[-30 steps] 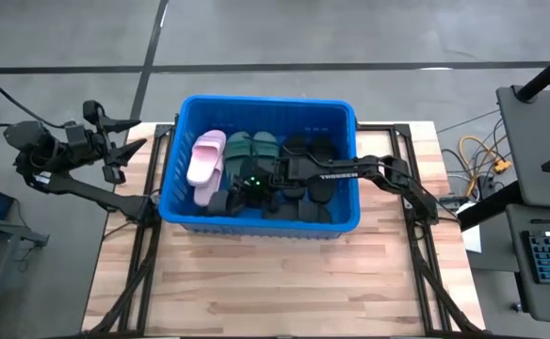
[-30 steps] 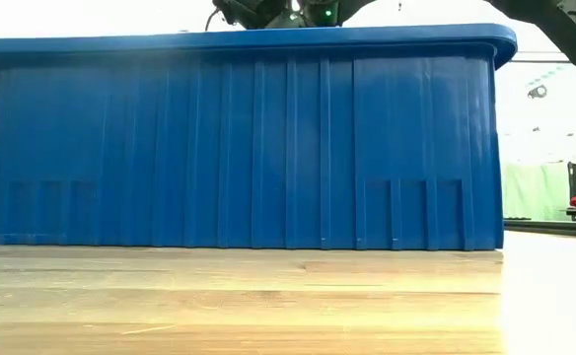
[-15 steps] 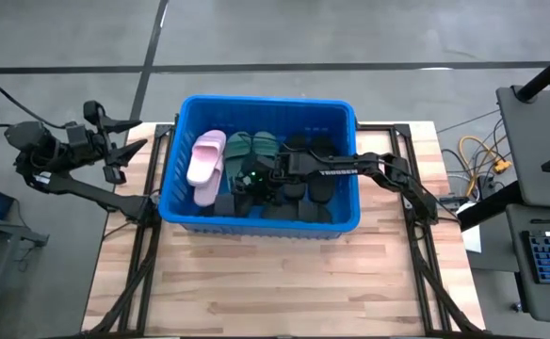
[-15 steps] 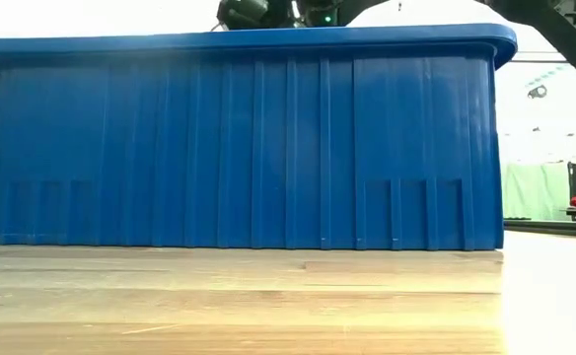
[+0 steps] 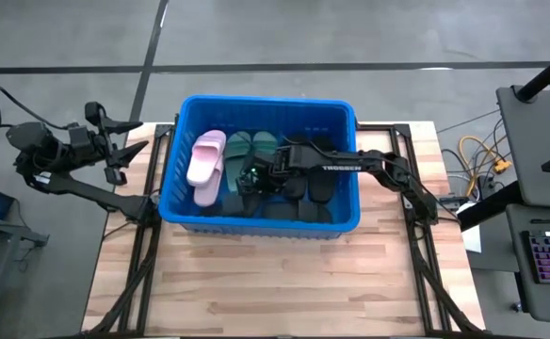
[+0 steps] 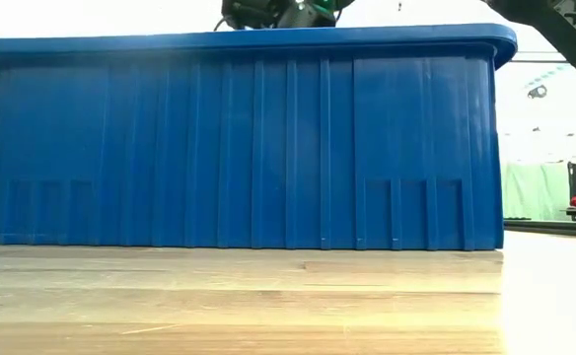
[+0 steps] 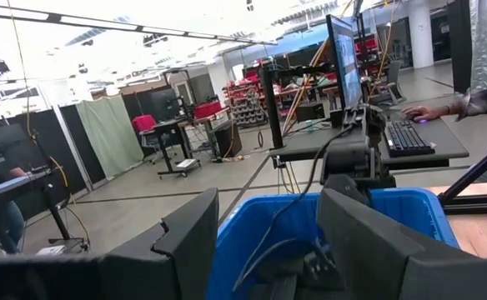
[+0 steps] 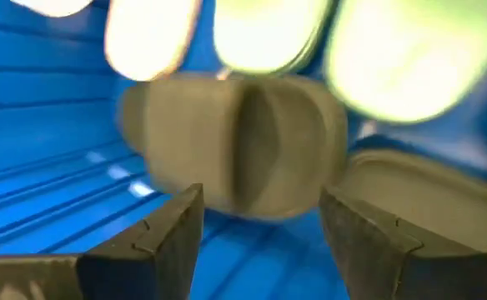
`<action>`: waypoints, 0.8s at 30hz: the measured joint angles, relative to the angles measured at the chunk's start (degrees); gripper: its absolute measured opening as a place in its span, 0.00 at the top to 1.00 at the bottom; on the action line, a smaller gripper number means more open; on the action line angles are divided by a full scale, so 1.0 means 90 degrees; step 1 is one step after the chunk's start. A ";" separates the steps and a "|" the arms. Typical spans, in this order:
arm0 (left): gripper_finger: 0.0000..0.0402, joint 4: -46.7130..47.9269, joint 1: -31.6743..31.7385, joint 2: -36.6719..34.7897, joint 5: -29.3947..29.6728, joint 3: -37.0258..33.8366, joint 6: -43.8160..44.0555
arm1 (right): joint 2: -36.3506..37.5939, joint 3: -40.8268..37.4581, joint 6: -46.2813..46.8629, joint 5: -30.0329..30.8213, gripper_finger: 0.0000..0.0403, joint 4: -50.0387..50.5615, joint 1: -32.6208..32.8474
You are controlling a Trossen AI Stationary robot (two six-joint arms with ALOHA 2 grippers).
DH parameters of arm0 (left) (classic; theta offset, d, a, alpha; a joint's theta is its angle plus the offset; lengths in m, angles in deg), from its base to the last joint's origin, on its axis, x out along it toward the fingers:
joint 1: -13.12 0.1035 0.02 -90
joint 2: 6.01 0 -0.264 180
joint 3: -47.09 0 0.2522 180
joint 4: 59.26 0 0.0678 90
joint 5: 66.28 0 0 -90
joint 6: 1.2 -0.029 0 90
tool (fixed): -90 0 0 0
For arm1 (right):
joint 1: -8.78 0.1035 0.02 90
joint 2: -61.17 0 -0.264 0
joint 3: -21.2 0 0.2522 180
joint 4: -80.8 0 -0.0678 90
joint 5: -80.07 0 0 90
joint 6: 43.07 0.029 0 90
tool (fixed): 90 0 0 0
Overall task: Pick and place slides into bin
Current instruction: Put the black slide into the blue container, then return to Home Position
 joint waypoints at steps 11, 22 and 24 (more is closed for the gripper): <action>0.51 -0.0002 0.0000 0.0022 0.0001 0.0000 0.0024 | 0.0002 0.0626 -0.0959 0.0642 0.45 0.0541 0.0000; 0.51 -0.0002 0.0000 0.0024 -0.0001 0.0000 0.0026 | 0.0005 0.0793 -0.2024 0.0635 0.60 -0.0598 -0.0080; 0.51 -0.0006 0.0000 0.0024 -0.0001 0.0000 0.0034 | 0.0021 0.1074 -0.2586 0.0636 0.65 -0.0994 -0.0050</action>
